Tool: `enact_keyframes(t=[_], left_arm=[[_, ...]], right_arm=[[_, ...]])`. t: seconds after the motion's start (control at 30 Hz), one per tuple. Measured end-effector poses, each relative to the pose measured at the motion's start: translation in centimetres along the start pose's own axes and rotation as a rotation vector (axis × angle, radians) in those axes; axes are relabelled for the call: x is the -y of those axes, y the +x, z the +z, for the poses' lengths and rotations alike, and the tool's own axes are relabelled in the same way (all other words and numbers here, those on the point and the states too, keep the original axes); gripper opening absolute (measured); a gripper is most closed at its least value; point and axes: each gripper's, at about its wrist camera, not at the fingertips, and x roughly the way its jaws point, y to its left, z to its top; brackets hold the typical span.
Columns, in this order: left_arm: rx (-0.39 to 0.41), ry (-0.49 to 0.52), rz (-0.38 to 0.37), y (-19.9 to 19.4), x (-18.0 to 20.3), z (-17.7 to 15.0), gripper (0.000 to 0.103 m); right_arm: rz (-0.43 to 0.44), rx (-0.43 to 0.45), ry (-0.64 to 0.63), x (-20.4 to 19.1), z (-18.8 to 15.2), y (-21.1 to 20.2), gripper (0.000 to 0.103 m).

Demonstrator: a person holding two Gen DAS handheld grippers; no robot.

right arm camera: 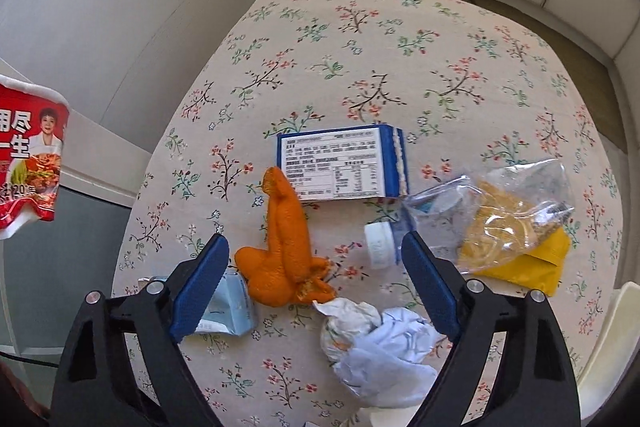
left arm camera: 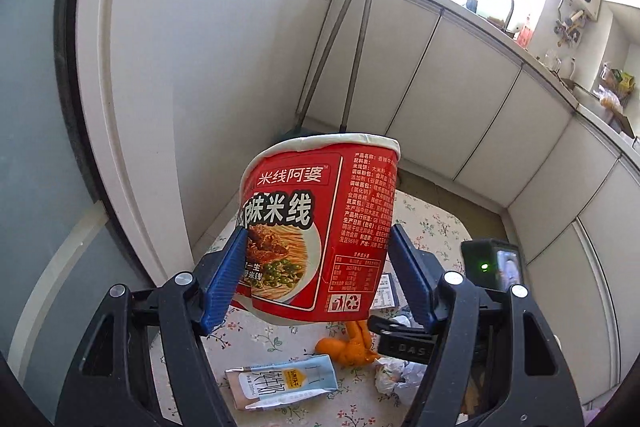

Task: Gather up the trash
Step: 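Grasp the orange carrot-shaped item with the right gripper while the left lifts the cup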

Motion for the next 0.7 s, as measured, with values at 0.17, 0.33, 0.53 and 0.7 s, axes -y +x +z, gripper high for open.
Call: enact_keyframes(t=[0.17, 0.33, 0.53, 0.7], left_arm=[[-0.005, -0.027, -0.01, -0.5, -0.8, 0.0, 0.067], [-0.007, -0.037, -0.005, -0.6, -1.5, 0.4, 0.067], [-0.048, -0.081, -0.011, 0.5, -2.1, 0.8, 0.067], [-0.078, -0.092, -0.005, 1.3, -1.8, 0.9, 0.067]], right_arm=[[-0.027, -0.031, -0.02, -1.9, 0.2, 2.8, 0.077], [-0.029, -0.071, -0.005, -2.1, -0.1, 5.1, 0.056], [-0.013, -0.043, -0.007, -2.0, -0.5, 4.7, 0.027], [-0.021, 0.025, -0.004, -1.6, -0.9, 2.6, 0.022]])
